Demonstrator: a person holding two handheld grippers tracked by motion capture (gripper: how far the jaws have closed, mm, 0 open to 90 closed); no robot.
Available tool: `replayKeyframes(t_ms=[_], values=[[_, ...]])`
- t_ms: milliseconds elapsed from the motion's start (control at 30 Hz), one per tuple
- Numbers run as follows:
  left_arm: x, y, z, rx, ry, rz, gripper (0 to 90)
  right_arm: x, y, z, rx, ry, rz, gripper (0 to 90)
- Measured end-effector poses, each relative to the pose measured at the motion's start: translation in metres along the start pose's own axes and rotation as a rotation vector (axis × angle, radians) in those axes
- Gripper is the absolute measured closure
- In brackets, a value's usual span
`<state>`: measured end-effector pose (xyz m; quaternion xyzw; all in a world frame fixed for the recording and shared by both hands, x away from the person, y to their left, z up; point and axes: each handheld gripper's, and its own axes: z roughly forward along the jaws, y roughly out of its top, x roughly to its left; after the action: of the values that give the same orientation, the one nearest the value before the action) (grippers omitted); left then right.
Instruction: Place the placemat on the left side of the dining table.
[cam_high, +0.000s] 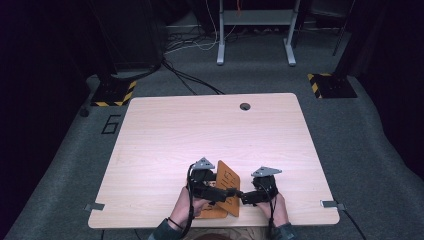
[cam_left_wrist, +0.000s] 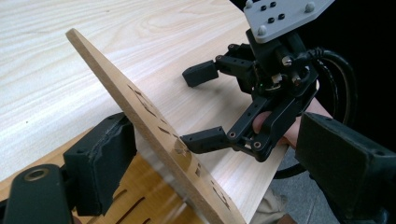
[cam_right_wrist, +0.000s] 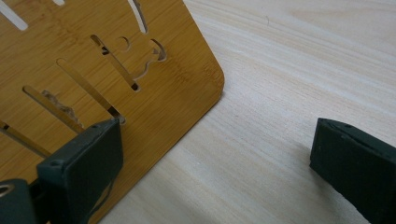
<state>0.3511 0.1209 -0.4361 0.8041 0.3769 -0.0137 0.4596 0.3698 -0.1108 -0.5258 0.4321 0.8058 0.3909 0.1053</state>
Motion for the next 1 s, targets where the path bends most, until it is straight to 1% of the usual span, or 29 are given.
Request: replayKeyframes(t_ms=[133, 233, 267, 300, 367, 433, 500, 600, 633, 667, 767, 867, 933, 967, 1000], values=[[-0.001, 0.005, 0.002, 0.000, 0.005, 0.009, 15.4, -0.001, 0.000, 0.000, -0.005, 0.004, 0.004, 1.9], [-0.001, 0.008, 0.003, -0.002, 0.010, 0.014, 20.6, -0.002, -0.001, -0.001, -0.006, 0.003, 0.010, 2.1], [-0.001, 0.009, 0.004, -0.002, 0.015, 0.014, 23.4, -0.002, -0.001, -0.002, -0.006, 0.003, 0.015, 2.2], [-0.001, 0.010, 0.004, -0.001, 0.021, 0.011, 27.0, -0.003, -0.002, -0.003, -0.006, -0.003, 0.010, 2.2], [-0.001, 0.011, 0.005, 0.001, 0.025, 0.009, 34.9, -0.005, -0.003, -0.005, -0.012, -0.004, 0.024, 2.2], [-0.001, 0.012, 0.007, 0.001, 0.032, 0.009, 38.4, -0.007, -0.004, -0.007, -0.016, -0.005, 0.037, 2.3], [0.000, 0.013, 0.008, 0.002, 0.033, 0.008, 43.1, -0.009, -0.006, -0.008, -0.017, -0.010, 0.037, 2.2], [0.001, 0.015, 0.010, 0.001, 0.034, 0.007, 51.6, -0.010, -0.007, -0.010, -0.016, -0.025, 0.050, 2.3], [0.001, 0.016, 0.011, 0.000, 0.031, 0.009, 54.1, -0.011, -0.007, -0.010, -0.019, -0.033, 0.044, 2.4], [0.002, 0.017, 0.012, 0.001, 0.032, 0.008, 56.2, -0.011, -0.007, -0.011, -0.018, -0.041, 0.049, 2.7], [0.003, 0.021, 0.017, 0.009, 0.035, 0.017, 62.6, -0.012, -0.009, -0.012, -0.024, -0.058, 0.064, 3.0], [0.004, 0.027, 0.024, 0.028, 0.039, 0.028, 67.9, -0.014, -0.010, -0.014, -0.027, -0.075, 0.070, 3.2], [0.004, 0.031, 0.028, 0.041, 0.059, 0.050, 72.1, -0.016, -0.011, -0.016, -0.029, -0.086, 0.075, 3.3], [0.004, 0.033, 0.030, 0.048, 0.062, 0.055, 73.0, -0.016, -0.011, -0.016, -0.031, -0.094, 0.084, 3.9], [0.005, 0.035, 0.032, 0.054, 0.077, 0.072, 74.0, -0.017, -0.012, -0.017, -0.035, -0.100, 0.092, 4.1]])
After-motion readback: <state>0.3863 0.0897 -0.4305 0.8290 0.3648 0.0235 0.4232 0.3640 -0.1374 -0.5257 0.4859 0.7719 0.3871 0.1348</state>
